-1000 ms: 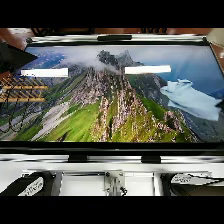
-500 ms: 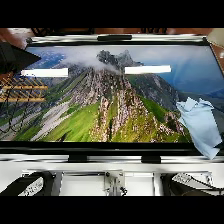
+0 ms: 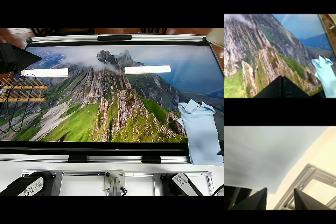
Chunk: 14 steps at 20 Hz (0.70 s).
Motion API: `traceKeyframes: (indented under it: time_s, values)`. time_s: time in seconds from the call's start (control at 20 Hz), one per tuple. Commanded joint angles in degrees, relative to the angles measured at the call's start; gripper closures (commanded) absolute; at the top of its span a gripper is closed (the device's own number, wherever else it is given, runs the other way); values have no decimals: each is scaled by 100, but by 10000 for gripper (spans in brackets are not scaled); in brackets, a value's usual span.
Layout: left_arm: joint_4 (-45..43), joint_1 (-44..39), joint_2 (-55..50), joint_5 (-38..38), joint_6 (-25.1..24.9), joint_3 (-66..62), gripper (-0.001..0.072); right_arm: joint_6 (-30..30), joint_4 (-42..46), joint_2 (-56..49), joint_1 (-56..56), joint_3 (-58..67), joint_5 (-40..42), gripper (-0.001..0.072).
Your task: Fold the shirts.
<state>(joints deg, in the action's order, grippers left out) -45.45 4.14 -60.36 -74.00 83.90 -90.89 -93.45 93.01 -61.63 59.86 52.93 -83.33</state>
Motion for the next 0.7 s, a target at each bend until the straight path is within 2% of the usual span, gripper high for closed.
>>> traceKeyframes:
  time_s: [0.0,0.05,0.1,0.2,0.3,0.35,0.4,0.45,0.5,0.55,0.65]
  values:
    - [-9,-17,-155,0,-227,0,682,-28,601,522,-9,1132,98,259]
    - [-136,-94,-280,0,-428,-4,682,44,131,542,-85,1696,428,260]
    - [-654,-299,-426,-4,-527,-20,684,118,-422,535,-278,2177,752,269]
    - [-2826,-1080,-737,-74,-323,-31,685,374,-1379,535,-1196,2811,1370,270]
    - [-4817,-1952,-1185,-339,162,-28,683,603,-1340,522,-2758,2924,1488,269]
    - [-5285,-2243,-1438,-518,260,-28,672,459,-984,435,-3711,2918,1290,269]
    - [-5353,-2428,-1716,-780,251,-26,650,28,-553,271,-4570,2914,988,267]
    - [-5333,-2535,-1971,-1071,262,-26,510,-356,-243,-2,-5348,2914,627,255]
    - [-5283,-2586,-2216,-1381,422,-20,193,-492,-291,-321,-5810,2914,291,247]
    - [-5095,-2592,-2435,-1659,627,11,11,-535,-776,-704,-6098,2914,-55,247]
    - [-4590,-2559,-2524,-1766,669,306,18,-529,-1764,-1335,-6446,2914,-538,247]
